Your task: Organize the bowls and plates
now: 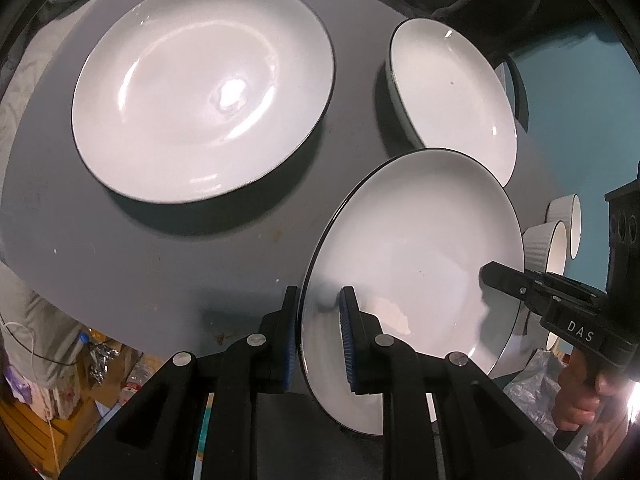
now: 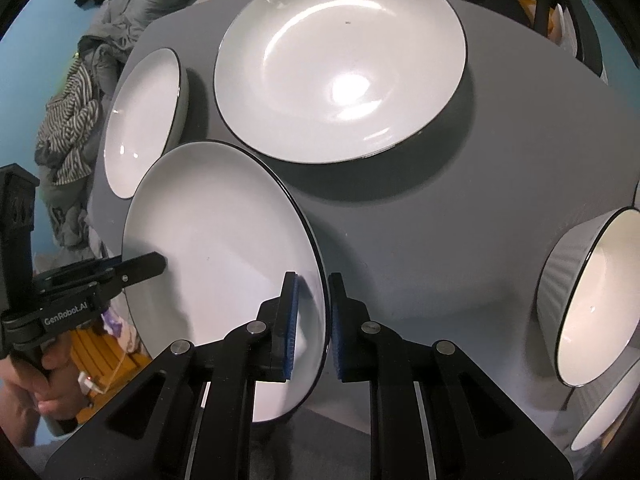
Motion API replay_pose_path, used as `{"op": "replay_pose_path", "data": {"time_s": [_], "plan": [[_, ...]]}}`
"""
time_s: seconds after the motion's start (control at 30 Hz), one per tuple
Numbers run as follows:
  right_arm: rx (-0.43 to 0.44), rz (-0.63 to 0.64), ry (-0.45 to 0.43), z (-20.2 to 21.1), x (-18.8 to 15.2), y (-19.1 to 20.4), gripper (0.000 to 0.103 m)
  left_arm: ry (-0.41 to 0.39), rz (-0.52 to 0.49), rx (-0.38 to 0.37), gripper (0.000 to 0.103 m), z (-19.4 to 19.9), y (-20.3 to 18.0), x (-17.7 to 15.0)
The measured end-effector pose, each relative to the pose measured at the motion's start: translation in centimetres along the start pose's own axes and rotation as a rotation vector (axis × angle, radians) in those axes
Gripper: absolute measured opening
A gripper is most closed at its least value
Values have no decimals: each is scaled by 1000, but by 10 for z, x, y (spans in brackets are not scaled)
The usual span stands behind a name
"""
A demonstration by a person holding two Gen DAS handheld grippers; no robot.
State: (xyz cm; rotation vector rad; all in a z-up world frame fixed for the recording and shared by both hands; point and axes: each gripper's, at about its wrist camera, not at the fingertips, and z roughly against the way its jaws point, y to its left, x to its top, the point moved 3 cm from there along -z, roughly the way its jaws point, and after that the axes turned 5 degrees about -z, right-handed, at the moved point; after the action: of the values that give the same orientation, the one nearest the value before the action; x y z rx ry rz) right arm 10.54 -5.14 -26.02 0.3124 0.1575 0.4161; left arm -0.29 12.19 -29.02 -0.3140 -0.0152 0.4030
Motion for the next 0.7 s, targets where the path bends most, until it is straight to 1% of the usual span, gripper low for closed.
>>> {"op": "replay_pose_path", "data": {"time_s": [0.1,0.2,0.5,0.7], "plan": [[2,-7,-12,4,3,-4,15,-18,-13,2,19,4,-4,9],[2,-14,-21,8,7,-10,15,-16,-9,-4,19,3,-8,18],[2,-38,-61,27,21,-28,15,-26,-56,3,19,7,-31,48],[13,-50,-76,35,35,-38,15,-32,-84,25,19,11,-42,75]]}}
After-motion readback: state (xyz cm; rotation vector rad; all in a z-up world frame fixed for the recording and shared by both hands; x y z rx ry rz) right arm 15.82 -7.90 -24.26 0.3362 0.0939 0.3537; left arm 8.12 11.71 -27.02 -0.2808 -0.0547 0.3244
